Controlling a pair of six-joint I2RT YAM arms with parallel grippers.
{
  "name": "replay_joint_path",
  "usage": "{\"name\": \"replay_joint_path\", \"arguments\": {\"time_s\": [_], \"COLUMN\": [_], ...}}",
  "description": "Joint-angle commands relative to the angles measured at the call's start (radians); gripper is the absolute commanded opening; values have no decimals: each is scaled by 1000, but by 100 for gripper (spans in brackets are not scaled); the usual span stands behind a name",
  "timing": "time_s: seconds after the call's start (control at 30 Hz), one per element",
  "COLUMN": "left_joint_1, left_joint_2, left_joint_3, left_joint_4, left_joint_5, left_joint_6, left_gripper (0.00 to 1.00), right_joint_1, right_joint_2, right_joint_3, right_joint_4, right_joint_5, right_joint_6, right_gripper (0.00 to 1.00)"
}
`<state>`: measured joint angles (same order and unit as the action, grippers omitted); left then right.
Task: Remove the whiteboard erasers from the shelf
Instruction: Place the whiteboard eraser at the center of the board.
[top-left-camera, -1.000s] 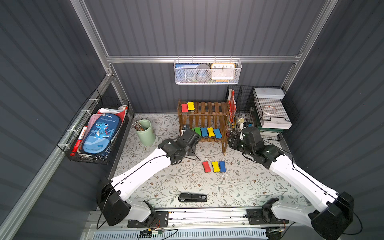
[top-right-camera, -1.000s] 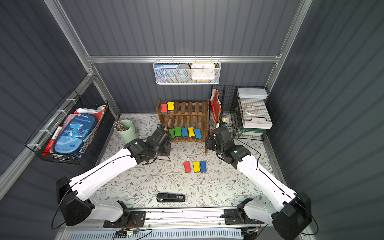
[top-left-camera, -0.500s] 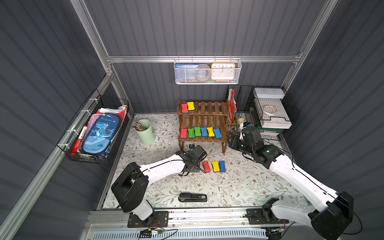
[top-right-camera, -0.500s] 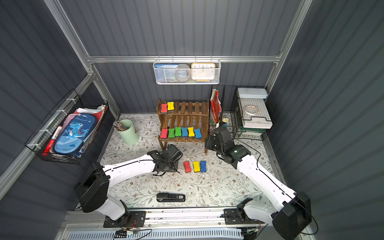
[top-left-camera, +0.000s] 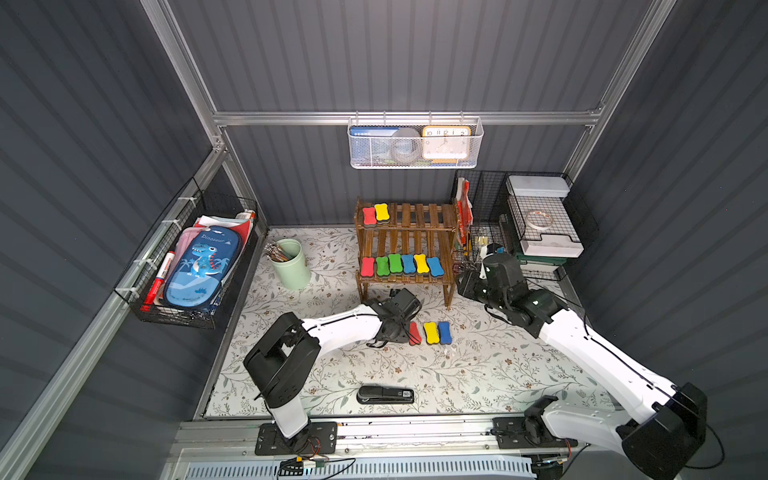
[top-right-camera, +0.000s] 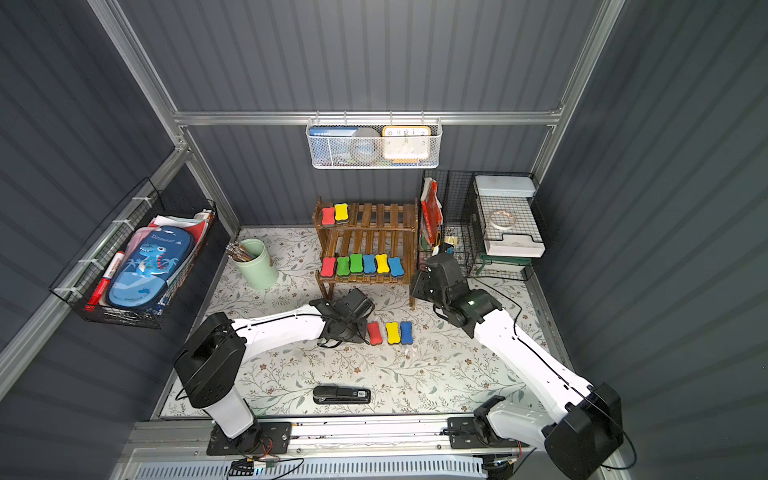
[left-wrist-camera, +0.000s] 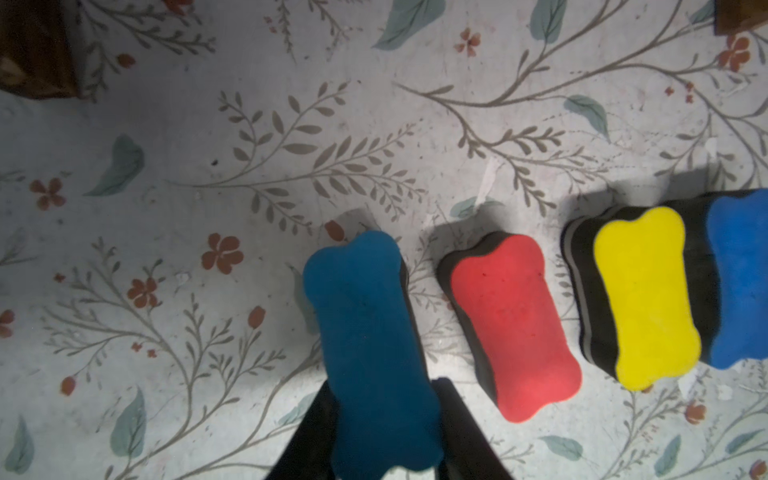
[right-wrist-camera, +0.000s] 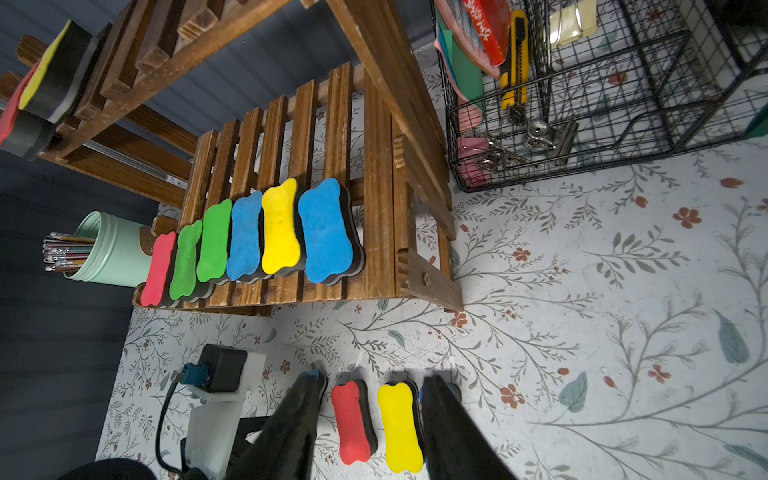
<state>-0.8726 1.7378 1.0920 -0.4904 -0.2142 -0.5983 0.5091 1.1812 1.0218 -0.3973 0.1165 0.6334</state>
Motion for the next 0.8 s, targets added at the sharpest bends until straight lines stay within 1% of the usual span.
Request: {"name": "replay_joint_path", "arguments": {"time_s": [0.0,0.13,0.37,0.5,0.6,0.67,0.77], "left_joint_1": [-3,-4,-5,-4,-4,-3,7], "left_joint_2": [32,60,31,-9,-72,-108,-140], "left_joint_3": [32,48,43,52,64,90,187], "left_joint_4": [-21,-70,-114,-139,-141,-163,-236], "left_joint_5": [41,31,9,9,27,69,65], "left_joint_6": [73,86,93,76,56,51,90], "left_gripper": [37,42,54,58,62,63,64], "right_joint_1": [-6,-7,-7,-8,-7,-8,-8], "right_joint_2": [-9,-12,-14,-12,-12,-14,-17], "right_joint_3": [1,-3,-3,-3,-2,-2,-2], "right_joint_4": [-18,-16,-11,-9,-8,-8,-6], "right_joint_5": [16,15,17,18,14,14,12], "right_joint_6": [-11,-8,-7,-4,-3,-3,-5], "right_gripper": [46,46,46,46,47,47,47]}}
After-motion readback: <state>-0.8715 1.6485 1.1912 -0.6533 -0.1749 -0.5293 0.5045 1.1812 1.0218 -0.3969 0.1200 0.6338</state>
